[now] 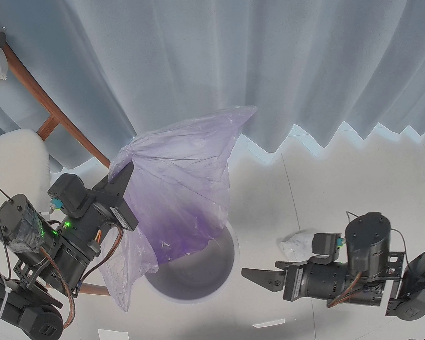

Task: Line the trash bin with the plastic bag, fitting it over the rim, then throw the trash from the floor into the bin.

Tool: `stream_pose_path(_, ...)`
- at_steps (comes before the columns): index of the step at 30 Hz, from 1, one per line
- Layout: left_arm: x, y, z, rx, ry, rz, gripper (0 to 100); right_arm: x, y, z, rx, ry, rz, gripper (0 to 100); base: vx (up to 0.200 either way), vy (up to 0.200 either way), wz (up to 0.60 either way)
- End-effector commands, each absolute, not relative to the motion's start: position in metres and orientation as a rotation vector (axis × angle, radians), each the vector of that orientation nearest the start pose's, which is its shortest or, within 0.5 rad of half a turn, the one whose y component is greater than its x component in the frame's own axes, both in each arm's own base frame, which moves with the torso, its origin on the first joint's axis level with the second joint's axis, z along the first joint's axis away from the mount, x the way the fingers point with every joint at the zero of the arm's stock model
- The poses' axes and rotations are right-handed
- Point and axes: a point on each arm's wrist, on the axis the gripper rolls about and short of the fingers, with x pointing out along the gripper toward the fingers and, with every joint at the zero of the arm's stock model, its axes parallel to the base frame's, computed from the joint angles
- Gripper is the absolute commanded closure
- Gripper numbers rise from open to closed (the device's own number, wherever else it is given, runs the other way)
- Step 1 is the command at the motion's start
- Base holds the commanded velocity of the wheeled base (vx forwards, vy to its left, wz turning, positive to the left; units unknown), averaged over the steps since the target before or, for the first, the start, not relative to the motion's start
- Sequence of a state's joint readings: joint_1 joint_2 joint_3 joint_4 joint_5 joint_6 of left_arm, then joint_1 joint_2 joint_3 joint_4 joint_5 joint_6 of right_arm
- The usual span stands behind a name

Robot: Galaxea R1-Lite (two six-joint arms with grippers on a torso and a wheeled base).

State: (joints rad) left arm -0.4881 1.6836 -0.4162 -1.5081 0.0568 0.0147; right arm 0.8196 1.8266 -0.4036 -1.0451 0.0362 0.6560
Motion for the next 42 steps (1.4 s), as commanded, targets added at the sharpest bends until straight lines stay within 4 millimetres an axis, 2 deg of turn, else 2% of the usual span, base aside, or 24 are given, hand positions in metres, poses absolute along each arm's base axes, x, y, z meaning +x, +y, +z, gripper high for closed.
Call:
stream_pose_path(1,0.226,-0.119,0.182,-0.051,-0.254,-0.428,100,0.199,0.225,0.054,0.420,0.689,0.648,0,0.000,0.000,0.00)
stream_pose_path(10,0.227,-0.119,0.183,-0.050,-0.256,-0.426,100,0.222,0.230,0.026,0.440,0.651,0.608,0,0.000,0.000,0.00)
stream_pose_path(15,0.228,-0.119,0.180,-0.046,-0.244,-0.426,100,0.235,0.238,0.021,0.463,0.608,0.619,0,0.000,0.000,0.00)
stream_pose_path(23,0.228,-0.118,0.180,-0.039,-0.249,-0.424,100,0.245,0.250,0.019,0.474,0.583,0.632,0,0.000,0.000,0.00)
stream_pose_path(33,0.229,-0.119,0.175,-0.028,-0.231,-0.425,100,0.261,0.267,-0.014,0.438,0.601,0.627,0,0.000,0.000,0.00)
stream_pose_path(37,0.230,-0.120,0.175,-0.028,-0.228,-0.427,100,0.269,0.274,-0.014,0.443,0.577,0.635,0,0.000,0.000,0.00)
stream_pose_path(38,0.229,-0.119,0.175,-0.028,-0.229,-0.427,100,0.269,0.275,-0.013,0.444,0.575,0.637,100,0.000,0.000,0.00)
stream_pose_path(42,0.227,-0.122,0.175,-0.032,-0.227,-0.441,100,0.268,0.273,-0.007,0.448,0.563,0.641,100,0.000,0.000,0.00)
